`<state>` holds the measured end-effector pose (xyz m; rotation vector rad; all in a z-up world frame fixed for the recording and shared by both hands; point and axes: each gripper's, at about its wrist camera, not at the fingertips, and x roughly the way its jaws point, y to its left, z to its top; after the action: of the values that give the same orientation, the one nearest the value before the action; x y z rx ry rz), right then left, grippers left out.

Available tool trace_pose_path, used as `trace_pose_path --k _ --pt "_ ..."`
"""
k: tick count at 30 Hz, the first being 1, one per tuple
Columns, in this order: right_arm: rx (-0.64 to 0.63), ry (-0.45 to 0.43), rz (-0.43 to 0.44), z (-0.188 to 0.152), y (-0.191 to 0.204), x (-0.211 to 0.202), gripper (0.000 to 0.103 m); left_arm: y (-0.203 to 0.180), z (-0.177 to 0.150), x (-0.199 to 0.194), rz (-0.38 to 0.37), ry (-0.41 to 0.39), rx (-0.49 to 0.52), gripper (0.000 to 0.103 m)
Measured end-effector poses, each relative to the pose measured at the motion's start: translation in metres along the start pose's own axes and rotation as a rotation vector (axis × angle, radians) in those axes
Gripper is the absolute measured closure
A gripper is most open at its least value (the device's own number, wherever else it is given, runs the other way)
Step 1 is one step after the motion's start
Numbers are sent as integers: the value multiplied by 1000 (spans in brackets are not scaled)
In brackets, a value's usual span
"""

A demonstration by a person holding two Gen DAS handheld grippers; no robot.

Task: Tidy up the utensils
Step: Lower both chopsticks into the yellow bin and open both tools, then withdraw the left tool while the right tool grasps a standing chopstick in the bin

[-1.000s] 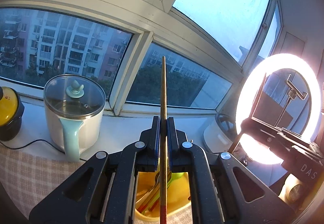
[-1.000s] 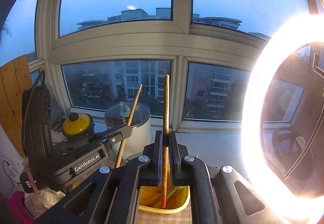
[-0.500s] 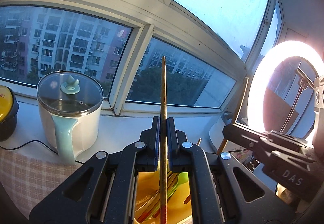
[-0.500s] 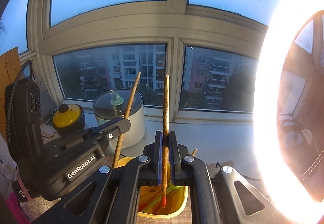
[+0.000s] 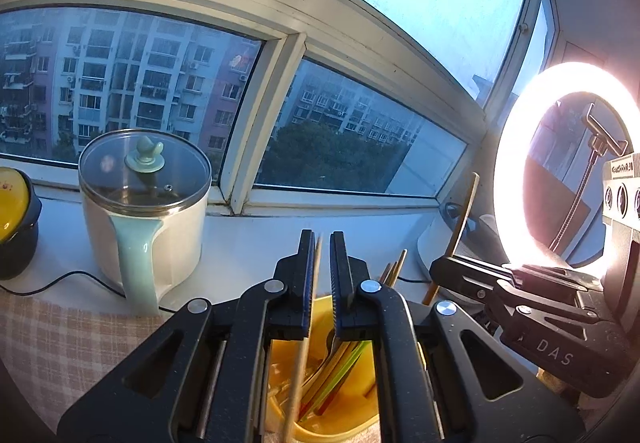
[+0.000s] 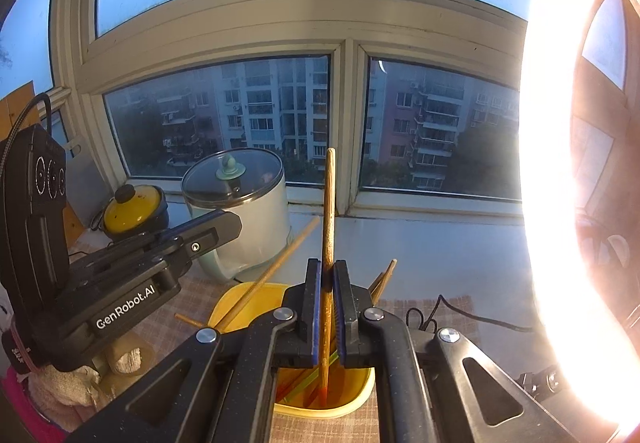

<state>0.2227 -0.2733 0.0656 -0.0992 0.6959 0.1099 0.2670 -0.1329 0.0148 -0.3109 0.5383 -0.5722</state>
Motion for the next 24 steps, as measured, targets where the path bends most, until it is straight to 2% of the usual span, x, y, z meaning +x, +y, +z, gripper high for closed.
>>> trace_pose_path --k 1,2,9,11,12,18,20,22,24 --pt "-3 2 0 -1 1 0 100 1 -1 -1 2 1 -1 86" --pt "-5 6 -2 -2 1 1 100 2 -1 -1 3 3 -2 84" --pt "-4 23 6 -7 2 1 99 11 -4 1 -19 42 -35 84" --pt "-3 25 11 -7 1 0 89 10 -2 -2 -21 44 -32 84" --pt "0 27 20 -7 1 -1 81 10 -2 -3 -22 44 -28 84" --pt "56 67 100 -6 0 4 79 10 -2 -22 0 40 -8 83" --pt "87 89 135 -6 -1 9 78 15 -3 -31 5 42 -12 71" --pt "123 122 172 -6 -1 17 78 21 -5 -44 16 41 -17 66" --pt "144 150 192 -8 0 25 78 29 -8 -58 17 42 -31 65"
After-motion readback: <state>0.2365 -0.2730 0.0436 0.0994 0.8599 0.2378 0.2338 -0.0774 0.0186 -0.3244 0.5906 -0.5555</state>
